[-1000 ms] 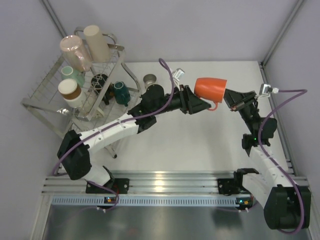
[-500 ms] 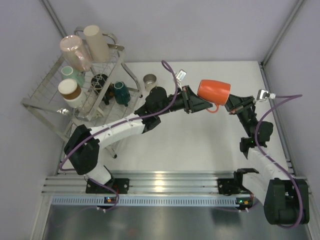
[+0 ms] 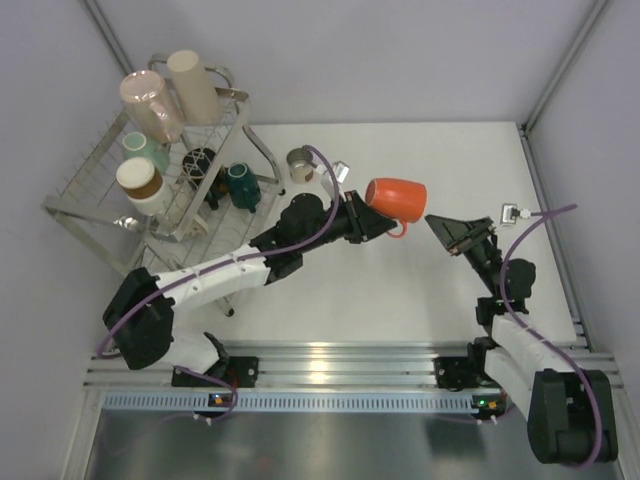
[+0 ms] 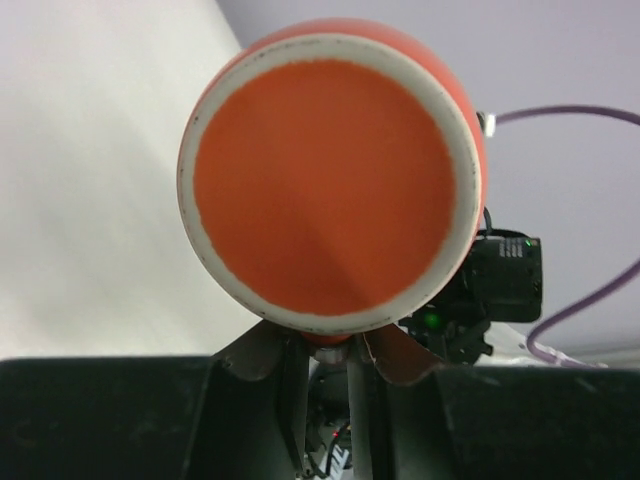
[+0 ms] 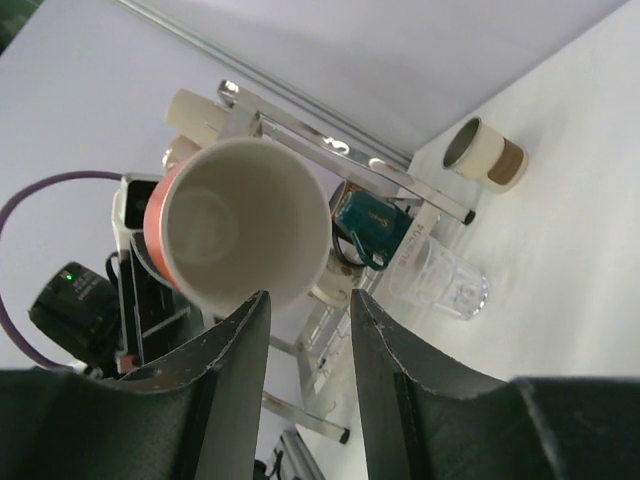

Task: Load the cups into the dish rack
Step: Pass the cup from the right arm to the left

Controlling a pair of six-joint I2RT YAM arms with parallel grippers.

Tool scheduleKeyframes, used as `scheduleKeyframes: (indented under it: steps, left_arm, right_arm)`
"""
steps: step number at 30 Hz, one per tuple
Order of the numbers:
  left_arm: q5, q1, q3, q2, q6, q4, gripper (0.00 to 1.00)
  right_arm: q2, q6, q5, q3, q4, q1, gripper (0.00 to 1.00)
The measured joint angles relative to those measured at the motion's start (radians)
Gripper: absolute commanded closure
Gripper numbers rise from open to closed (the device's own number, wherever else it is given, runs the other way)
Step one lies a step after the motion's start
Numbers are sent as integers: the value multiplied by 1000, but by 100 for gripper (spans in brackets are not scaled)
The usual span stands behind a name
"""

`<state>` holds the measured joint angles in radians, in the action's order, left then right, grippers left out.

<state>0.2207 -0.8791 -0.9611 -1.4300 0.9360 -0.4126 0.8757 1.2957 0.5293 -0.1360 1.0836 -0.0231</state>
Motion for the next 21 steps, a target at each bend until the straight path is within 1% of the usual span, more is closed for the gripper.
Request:
scheduleKeyframes:
  steps: [4, 9, 11, 14, 17, 21]
  left_arm:
    - [-150, 2, 10, 86, -52, 145, 100]
    - [-416, 4, 21, 173, -90, 375, 100]
    - [-528, 8, 22, 180, -85, 475, 100]
    - [-686, 24, 7, 157, -50, 680, 100]
    - [-767, 61, 3, 120, -6, 835, 100]
    - [-825, 122, 2, 113, 43, 961, 100]
  right_arm:
    - [-66, -63, 18, 46, -76, 0, 61]
    - [-152, -143, 18, 59, -246, 0, 62]
    - [-176, -166, 18, 58, -294, 0, 62]
    - [-184, -188, 15, 55, -343, 0, 62]
    - [-184, -201, 16, 52, -379, 0, 62]
    - [-187, -216, 16, 32, -410, 0, 62]
